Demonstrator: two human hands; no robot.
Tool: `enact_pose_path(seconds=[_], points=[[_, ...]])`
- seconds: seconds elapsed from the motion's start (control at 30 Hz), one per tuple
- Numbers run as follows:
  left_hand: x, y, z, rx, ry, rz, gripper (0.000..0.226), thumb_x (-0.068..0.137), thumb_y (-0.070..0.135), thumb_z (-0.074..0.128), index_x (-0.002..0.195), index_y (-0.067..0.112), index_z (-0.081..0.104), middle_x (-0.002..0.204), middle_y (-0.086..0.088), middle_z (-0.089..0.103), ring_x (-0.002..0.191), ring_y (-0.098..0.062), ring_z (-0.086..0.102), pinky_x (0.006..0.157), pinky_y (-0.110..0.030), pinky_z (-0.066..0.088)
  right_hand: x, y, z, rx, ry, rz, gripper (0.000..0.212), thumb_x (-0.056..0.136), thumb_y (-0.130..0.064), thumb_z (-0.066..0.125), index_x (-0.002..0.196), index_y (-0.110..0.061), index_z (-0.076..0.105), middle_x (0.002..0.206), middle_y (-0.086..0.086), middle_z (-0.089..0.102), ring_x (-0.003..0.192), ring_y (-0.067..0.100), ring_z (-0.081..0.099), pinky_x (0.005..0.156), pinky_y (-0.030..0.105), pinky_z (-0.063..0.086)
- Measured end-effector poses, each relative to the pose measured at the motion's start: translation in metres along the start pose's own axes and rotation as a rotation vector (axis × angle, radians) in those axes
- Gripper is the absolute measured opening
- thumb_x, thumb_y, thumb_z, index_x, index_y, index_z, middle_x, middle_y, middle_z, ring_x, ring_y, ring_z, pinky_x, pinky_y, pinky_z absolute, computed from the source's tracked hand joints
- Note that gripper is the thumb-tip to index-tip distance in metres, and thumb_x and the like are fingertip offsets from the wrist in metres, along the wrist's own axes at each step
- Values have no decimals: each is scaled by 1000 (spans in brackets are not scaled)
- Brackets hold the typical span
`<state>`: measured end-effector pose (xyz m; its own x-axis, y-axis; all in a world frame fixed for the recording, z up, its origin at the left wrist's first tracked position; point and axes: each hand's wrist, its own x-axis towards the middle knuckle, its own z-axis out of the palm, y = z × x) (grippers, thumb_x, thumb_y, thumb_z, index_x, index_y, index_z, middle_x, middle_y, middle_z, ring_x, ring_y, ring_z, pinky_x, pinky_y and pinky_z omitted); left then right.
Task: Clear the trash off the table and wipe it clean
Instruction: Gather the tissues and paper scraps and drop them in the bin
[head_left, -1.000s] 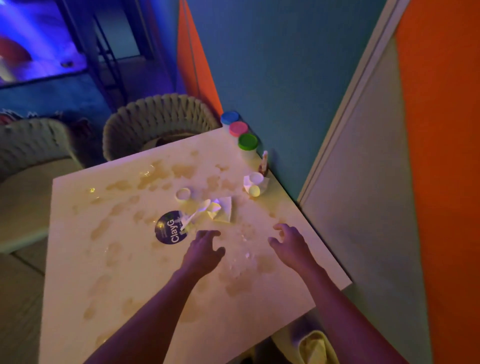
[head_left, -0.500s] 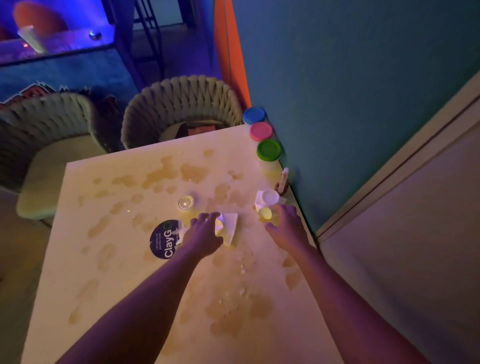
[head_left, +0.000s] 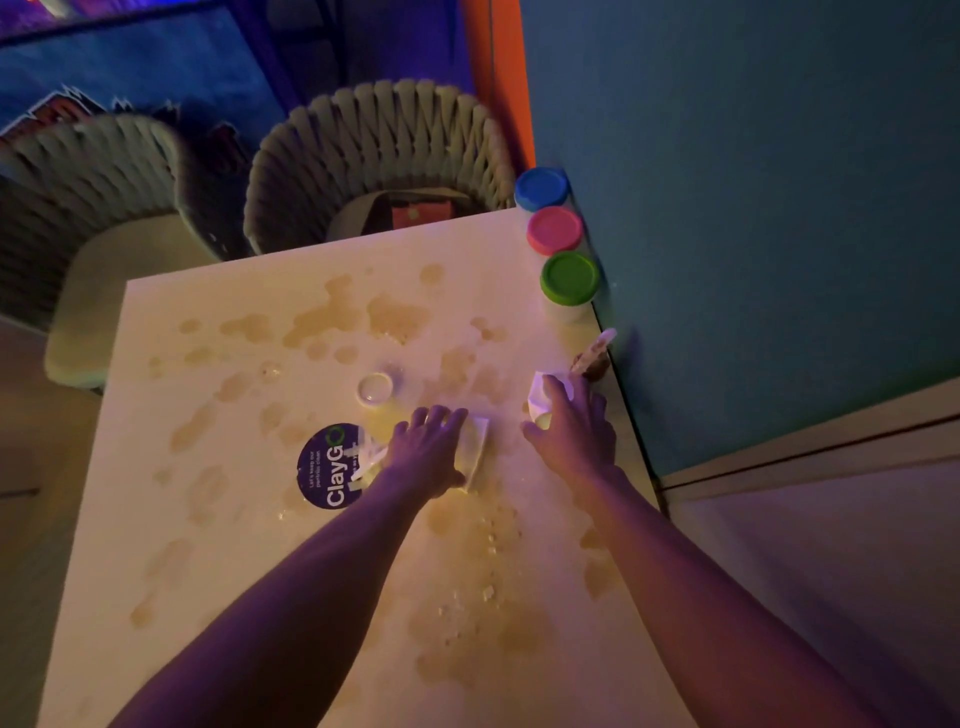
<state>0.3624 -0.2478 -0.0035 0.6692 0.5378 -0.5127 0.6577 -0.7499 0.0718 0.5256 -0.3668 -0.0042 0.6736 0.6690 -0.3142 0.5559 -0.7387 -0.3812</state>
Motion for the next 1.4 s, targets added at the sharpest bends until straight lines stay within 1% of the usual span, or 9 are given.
enact_pose_path(seconds=[0.27, 0.5, 0.67, 0.77, 0.9, 1.03, 1.2, 1.33, 1.4], points=[[1, -7, 4, 15, 93, 44, 97, 69, 53, 83, 147, 23, 35, 142, -9, 42, 133, -30, 37, 108, -41, 36, -5, -4, 11, 5, 60, -19, 53, 84, -31, 65, 133, -31, 46, 145, -2, 34, 120, 30, 44, 83, 42, 50], [-21, -17, 15, -19, 291, 131, 72, 73, 49, 79, 134, 23, 49, 128, -6, 55, 124, -30, 46, 104, -39, 36, -33, -17, 24, 45, 58, -70, 48, 85, -21, 59, 132, -32, 51, 146, -5, 37, 121, 27, 49, 89, 40, 50], [-45, -30, 24, -171, 331, 117, 65, 73, 37, 81, 129, 22, 52, 114, -4, 60, 106, -31, 55, 85, -40, 48, -60, -36, 32, 94, 82, -200, 52, 81, -13, 63, 128, -34, 51, 146, -14, 36, 114, 25, 57, 87, 39, 52], [-63, -40, 30, -266, 308, 72, 64, 78, 31, 77, 134, 23, 47, 119, -4, 58, 104, -30, 55, 77, -41, 51, -71, -43, 38, 107, 124, -261, 56, 78, -3, 66, 126, -30, 54, 143, -9, 40, 113, 26, 59, 83, 40, 54], [-85, -53, 40, -357, 305, 12, 59, 80, 27, 75, 132, 26, 48, 121, -2, 56, 105, -29, 55, 74, -41, 52, -79, -47, 47, 180, 170, -281, 53, 75, 8, 57, 118, -22, 61, 131, -1, 48, 99, 34, 65, 77, 42, 55], [-106, -63, 48, -447, 270, -69, 62, 79, 31, 75, 133, 32, 45, 122, 1, 55, 100, -29, 62, 71, -40, 53, -90, -50, 52, 177, 155, -233, 51, 74, 9, 56, 114, -22, 62, 122, 5, 47, 90, 39, 65, 71, 44, 55], [-120, -64, 52, -709, 278, -242, 70, 75, 36, 79, 136, 37, 45, 122, 1, 58, 94, -28, 63, 76, -38, 54, -102, -63, 49, 319, 157, -167, 51, 74, 10, 54, 110, -26, 62, 117, -1, 47, 89, 28, 65, 75, 36, 54], [-123, -63, 50, -855, 254, -301, 57, 76, 38, 80, 128, 37, 56, 110, 4, 57, 92, -25, 62, 74, -46, 59, -105, -80, 45, 490, 160, -30, 45, 74, 5, 57, 102, -30, 63, 105, -1, 47, 84, 25, 66, 76, 33, 54], [-123, -64, 50, -882, 247, -305, 45, 77, 38, 77, 119, 38, 62, 110, 3, 63, 91, -26, 64, 73, -47, 59, -106, -87, 41, 571, 154, 33, 40, 74, 2, 60, 100, -28, 63, 103, 2, 50, 83, 26, 65, 73, 30, 52]])
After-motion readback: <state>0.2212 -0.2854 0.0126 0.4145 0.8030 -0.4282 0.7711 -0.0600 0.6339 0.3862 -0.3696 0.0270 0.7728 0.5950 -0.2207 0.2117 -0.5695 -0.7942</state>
